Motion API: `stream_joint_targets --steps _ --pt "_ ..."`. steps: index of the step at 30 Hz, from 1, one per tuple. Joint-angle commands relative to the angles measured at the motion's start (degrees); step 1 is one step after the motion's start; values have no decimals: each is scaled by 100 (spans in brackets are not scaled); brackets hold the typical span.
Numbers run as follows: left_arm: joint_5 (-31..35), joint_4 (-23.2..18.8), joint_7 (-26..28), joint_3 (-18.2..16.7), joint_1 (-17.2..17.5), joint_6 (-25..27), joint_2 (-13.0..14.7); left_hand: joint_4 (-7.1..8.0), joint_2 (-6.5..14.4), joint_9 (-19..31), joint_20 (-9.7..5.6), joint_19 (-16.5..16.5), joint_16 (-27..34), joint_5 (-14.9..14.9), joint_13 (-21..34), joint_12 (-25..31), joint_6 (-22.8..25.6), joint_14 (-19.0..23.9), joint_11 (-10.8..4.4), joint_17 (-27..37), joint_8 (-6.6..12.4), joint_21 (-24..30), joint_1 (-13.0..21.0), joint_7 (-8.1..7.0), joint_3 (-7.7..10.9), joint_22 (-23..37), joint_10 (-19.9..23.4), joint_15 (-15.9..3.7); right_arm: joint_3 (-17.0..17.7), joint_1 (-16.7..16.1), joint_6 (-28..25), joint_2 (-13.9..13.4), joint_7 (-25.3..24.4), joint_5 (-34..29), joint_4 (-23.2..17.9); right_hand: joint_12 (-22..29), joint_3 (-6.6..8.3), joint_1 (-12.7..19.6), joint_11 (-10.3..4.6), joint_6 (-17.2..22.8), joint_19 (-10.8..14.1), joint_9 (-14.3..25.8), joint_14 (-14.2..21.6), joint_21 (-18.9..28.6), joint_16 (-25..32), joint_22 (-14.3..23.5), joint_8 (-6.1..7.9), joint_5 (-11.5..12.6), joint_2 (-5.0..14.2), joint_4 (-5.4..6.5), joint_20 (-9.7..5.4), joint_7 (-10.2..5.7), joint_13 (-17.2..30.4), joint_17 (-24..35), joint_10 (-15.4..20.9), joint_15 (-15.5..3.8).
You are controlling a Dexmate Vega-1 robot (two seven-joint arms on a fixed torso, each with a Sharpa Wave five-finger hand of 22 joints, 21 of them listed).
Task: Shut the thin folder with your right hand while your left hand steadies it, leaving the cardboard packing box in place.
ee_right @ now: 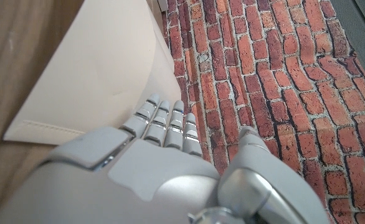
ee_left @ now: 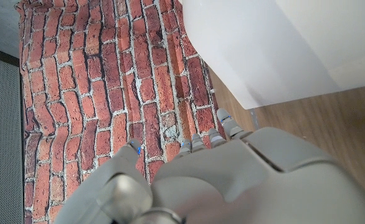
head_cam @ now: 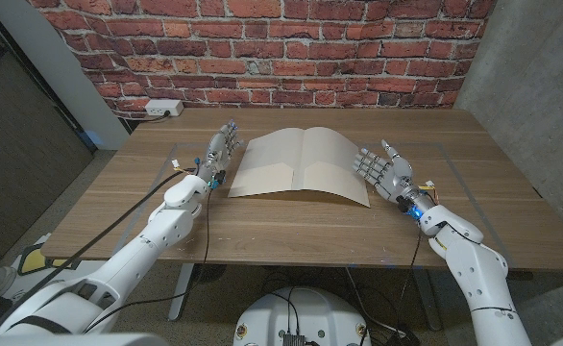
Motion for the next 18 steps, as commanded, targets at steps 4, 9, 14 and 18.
stream_joint_targets --steps 4,9,14,18 --pt "3 320 -198 67 -200 -42 -106 -3 178 5 -258 -114 26 20 19 31 13 -32 31 18 21 -17 -18 -10 47 11 -27 -85 161 -395 -827 -122 0 190 -597 69 85 -27 23 124 236 24 263 126 84 42 25 50 69 51 -20 35 23 26 216 20" --pt "9 460 -258 86 -290 -58 -153 -3 178 5 -253 -110 24 20 19 32 13 -37 33 18 20 -26 -21 -9 47 11 -24 -85 208 -435 -1088 -190 42 233 -712 144 176 -63 26 293 556 28 671 273 153 58 50 78 120 120 -5 75 26 35 492 -33" --pt "23 606 -317 109 -392 -76 -208 -3 179 5 -252 -109 23 20 20 31 13 -39 35 18 19 -34 -23 -13 48 12 -24 -79 207 -465 -1119 -214 56 159 -768 248 245 -102 65 460 701 32 987 357 205 73 84 92 145 191 1 53 29 46 830 -30" --pt "38 698 -354 131 -462 -67 -237 -2 180 5 -248 -111 23 20 20 29 14 -39 30 18 18 -43 -24 -14 49 12 -28 -83 210 -467 -1230 -291 177 171 -755 299 301 -140 65 561 921 37 1205 474 228 91 96 99 147 256 -25 46 34 54 1028 -47"
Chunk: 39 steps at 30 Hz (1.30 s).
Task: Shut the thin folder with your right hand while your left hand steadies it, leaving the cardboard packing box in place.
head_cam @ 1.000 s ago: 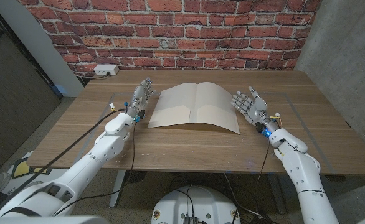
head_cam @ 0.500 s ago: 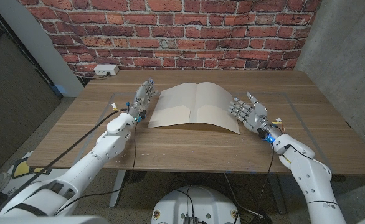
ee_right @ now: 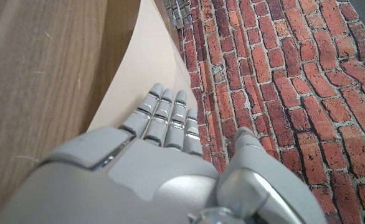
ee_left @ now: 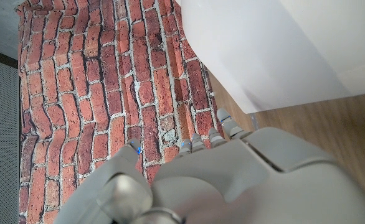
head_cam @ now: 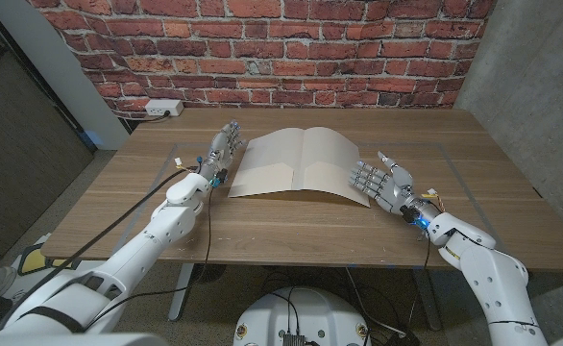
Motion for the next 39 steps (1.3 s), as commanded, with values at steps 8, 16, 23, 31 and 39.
stream_joint_targets --steps 8,16,23,31,39 --pt "51 411 -159 69 -284 11 -131 -2 179 6 -246 -110 21 21 20 26 14 -47 35 18 17 -36 -28 -10 49 13 -37 -79 24 -176 -527 -358 513 13 -146 81 134 -41 20 415 334 33 405 207 65 66 111 59 3 107 48 50 38 24 319 2" --pt "77 513 -199 101 -361 13 -176 -1 179 6 -246 -108 20 21 20 25 10 -49 32 18 14 -51 -32 -6 50 14 -41 -81 68 -321 -751 -491 697 16 -259 76 176 -77 63 661 333 42 450 246 21 87 177 55 -2 158 65 36 40 28 384 29" --pt "92 589 -241 133 -418 9 -229 -1 178 7 -249 -105 20 21 21 21 2 -49 37 18 11 -63 -35 -10 50 15 -51 -75 122 -452 -927 -589 748 -14 -431 63 200 -101 55 604 318 44 466 265 -11 98 129 50 -11 189 57 56 41 30 399 40" --pt "117 573 -230 148 -416 4 -239 -1 178 7 -247 -102 20 21 21 23 4 -51 35 18 12 -78 -38 0 51 16 -50 -76 80 -560 -1221 -714 840 -43 -485 49 213 -114 82 572 326 43 477 282 -26 103 102 47 -17 206 66 71 41 31 392 73" --pt "127 493 -203 156 -381 31 -224 -1 178 7 -245 -99 21 21 21 25 7 -49 45 18 12 -94 -41 4 53 16 -47 -79 30 -598 -1310 -735 948 -87 -420 36 226 -121 106 563 322 43 472 291 -45 106 87 46 -18 217 80 118 42 32 381 96"
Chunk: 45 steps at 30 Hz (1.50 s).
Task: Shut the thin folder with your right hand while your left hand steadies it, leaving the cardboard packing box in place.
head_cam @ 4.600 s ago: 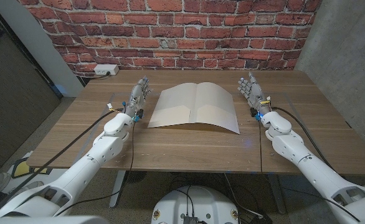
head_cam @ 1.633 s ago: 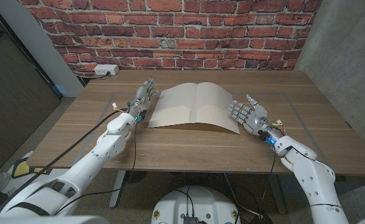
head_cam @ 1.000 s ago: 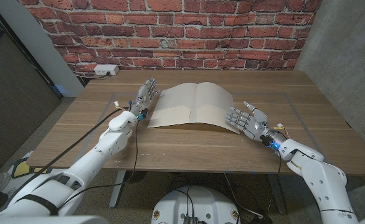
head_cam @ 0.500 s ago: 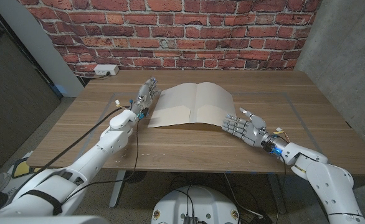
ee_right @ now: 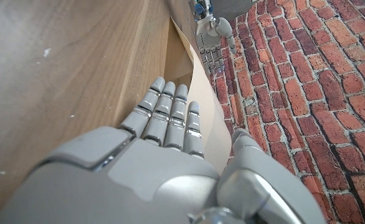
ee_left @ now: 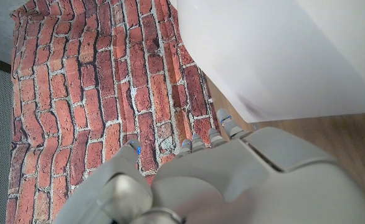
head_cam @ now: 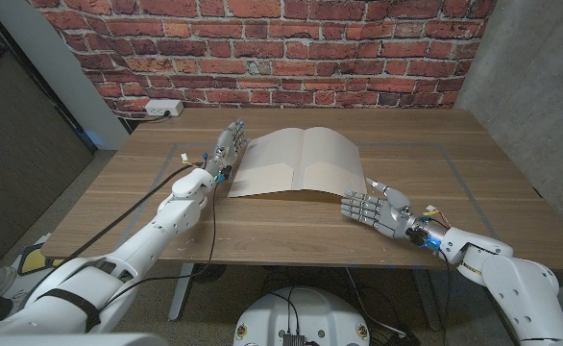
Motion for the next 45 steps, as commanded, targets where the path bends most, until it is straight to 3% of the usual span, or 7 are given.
stream_joint_targets --steps 1,13,15,19,27,35,45 --pt "23 -64 24 20 22 26 -3 -1 178 8 -247 -99 20 21 21 25 4 -51 22 18 11 -12 -41 -1 53 17 -26 -76 -67 -92 -238 -88 183 -57 30 -10 26 -47 30 -25 22 27 20 50 -33 28 -11 15 -4 14 38 39 14 5 13 18" --pt "35 -147 85 24 69 52 11 -2 178 9 -249 -94 19 21 21 22 6 -55 14 18 12 -37 -46 7 55 18 -35 -75 -198 -25 -113 218 376 48 407 -144 96 -22 94 -104 175 24 -169 129 -169 5 -87 15 -28 7 19 158 9 -12 -222 70" --pt "33 -165 92 22 76 51 12 -2 178 9 -248 -94 19 21 21 21 8 -56 15 18 12 -40 -46 10 55 19 -37 -77 -215 -11 -29 338 371 68 495 -215 137 4 104 -150 262 22 -307 167 -238 -14 -124 17 -38 -9 -92 204 6 -20 -352 73" --pt "36 -212 114 20 95 57 21 -3 177 9 -248 -92 19 21 21 24 9 -57 19 17 13 -47 -47 12 56 19 -32 -73 -213 7 158 586 324 109 644 -345 213 72 103 -273 155 20 -602 113 -329 -72 -196 22 -59 -64 -245 243 2 -37 -602 21" --pt "39 -297 159 13 134 79 50 -4 176 9 -250 -90 18 21 21 23 5 -59 15 17 11 -60 -48 8 57 19 -35 -79 -162 109 496 998 194 210 870 -413 277 177 108 -410 93 18 -739 66 -339 -126 -249 32 -109 -166 -309 254 1 -58 -737 19" --pt "5 -390 180 -31 222 41 93 -5 176 9 -244 -86 18 21 21 23 3 -60 27 17 10 -76 -51 11 59 20 -38 -76 -249 253 270 1009 87 217 984 -511 359 307 90 -642 -13 15 -1009 -15 -362 -186 -306 45 -146 -300 -380 282 1 -70 -978 15" --pt "-33 -444 172 -71 282 5 130 -4 174 9 -249 -77 17 21 21 24 7 -63 9 16 11 -96 -55 6 60 21 -35 -77 -413 311 160 1172 -128 95 1051 -512 379 299 56 -655 74 13 -1020 -12 -306 -215 -283 24 -102 -292 -484 239 -1 -50 -1007 -60"
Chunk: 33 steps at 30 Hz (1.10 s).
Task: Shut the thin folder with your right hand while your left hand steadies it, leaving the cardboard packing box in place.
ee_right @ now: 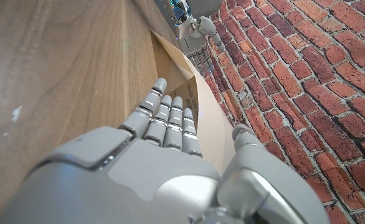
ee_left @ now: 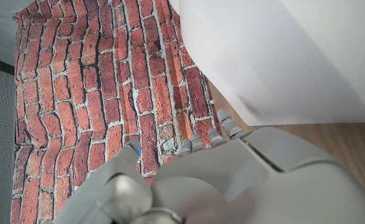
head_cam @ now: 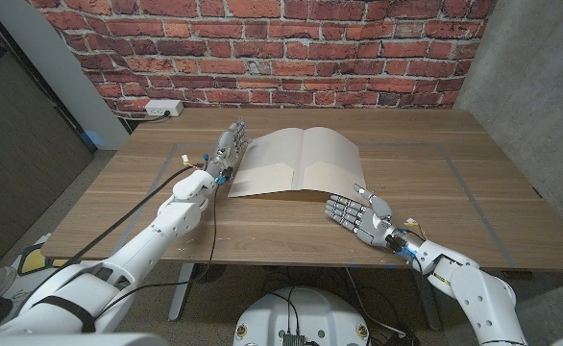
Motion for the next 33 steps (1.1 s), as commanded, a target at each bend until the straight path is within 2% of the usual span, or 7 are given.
stream_joint_targets --steps 1,3,8,14,25,29,33 --pt "-44 -86 -4 -49 78 -53 49 -20 182 9 -245 -77 19 21 21 23 6 -59 11 16 11 -9 16 6 44 21 -37 -79 -169 74 -76 266 -293 -135 125 14 3 -21 -85 20 75 14 22 -18 50 -17 35 -20 77 52 -154 -81 15 34 19 -103" --pt "-42 -91 -8 -46 80 -51 54 -21 182 9 -244 -75 19 21 21 24 6 -59 11 16 11 -10 15 2 44 21 -37 -76 -204 57 104 354 -356 -211 128 43 32 -23 -152 83 139 14 76 -8 83 -23 65 -46 140 80 -213 -126 14 40 83 -160" --pt "-55 -110 -35 -46 93 -54 61 -21 180 9 -246 -73 18 21 21 24 7 -60 13 16 11 -16 14 3 43 22 -37 -76 -258 -35 350 545 -711 -385 -22 123 256 312 -343 303 238 9 312 -4 131 -24 146 -87 212 -123 -310 -334 7 0 326 -390" --pt "-76 -146 -35 -68 131 -65 84 -23 175 9 -250 -69 18 20 21 26 5 -59 10 16 10 -25 13 -3 43 22 -33 -85 -316 -66 428 623 -945 -459 -122 179 384 537 -424 508 290 6 484 16 166 -5 208 -111 227 -257 -338 -476 5 8 536 -489" --pt "-120 -201 -35 -102 204 -48 132 -27 167 9 -249 -63 18 19 21 26 9 -57 11 15 12 -43 13 -9 42 22 -33 -84 -574 -158 1206 828 -1447 -898 -149 239 394 864 -621 796 375 3 751 87 228 41 275 -198 112 -513 -398 -760 1 43 854 -737" --pt "-126 -221 -30 -109 225 -43 149 -29 164 9 -244 -60 18 19 21 26 12 -55 15 14 13 -50 12 -9 41 22 -33 -84 -682 -176 1608 875 -1606 -1057 -86 177 335 1013 -766 831 -2 -2 336 -30 67 63 245 -245 86 -621 -420 -909 -5 59 824 -772" --pt "-129 -233 -26 -120 243 -59 159 -30 162 9 -243 -58 18 18 21 25 10 -54 10 14 12 -56 12 -9 41 22 -34 -86 -757 -170 1910 889 -1687 -1117 -2 153 294 1015 -787 791 -83 -4 267 -55 57 67 216 -255 69 -623 -405 -930 -6 61 793 -812"
